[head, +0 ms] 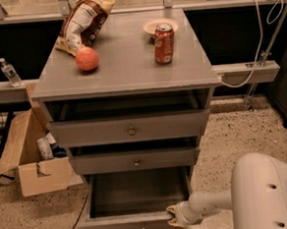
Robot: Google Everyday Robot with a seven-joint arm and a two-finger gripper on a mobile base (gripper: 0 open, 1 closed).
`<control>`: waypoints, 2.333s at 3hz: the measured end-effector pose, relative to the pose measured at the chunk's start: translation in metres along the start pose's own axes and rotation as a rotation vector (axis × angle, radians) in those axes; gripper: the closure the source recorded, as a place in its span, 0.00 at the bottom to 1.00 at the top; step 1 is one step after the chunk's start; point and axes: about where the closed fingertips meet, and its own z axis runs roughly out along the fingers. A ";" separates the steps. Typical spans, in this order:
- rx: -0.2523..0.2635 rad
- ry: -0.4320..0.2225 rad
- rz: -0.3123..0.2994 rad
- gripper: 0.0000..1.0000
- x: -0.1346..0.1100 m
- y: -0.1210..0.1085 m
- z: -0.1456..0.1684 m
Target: Open bottom drawer
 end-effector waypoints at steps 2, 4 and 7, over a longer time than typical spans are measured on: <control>0.000 0.000 0.000 0.81 -0.001 0.000 -0.002; 0.001 -0.002 -0.001 0.28 -0.001 0.000 -0.004; 0.076 -0.087 -0.018 0.00 0.005 -0.004 -0.165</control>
Offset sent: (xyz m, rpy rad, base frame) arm 0.0001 0.0000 0.0020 0.0000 0.0000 0.0000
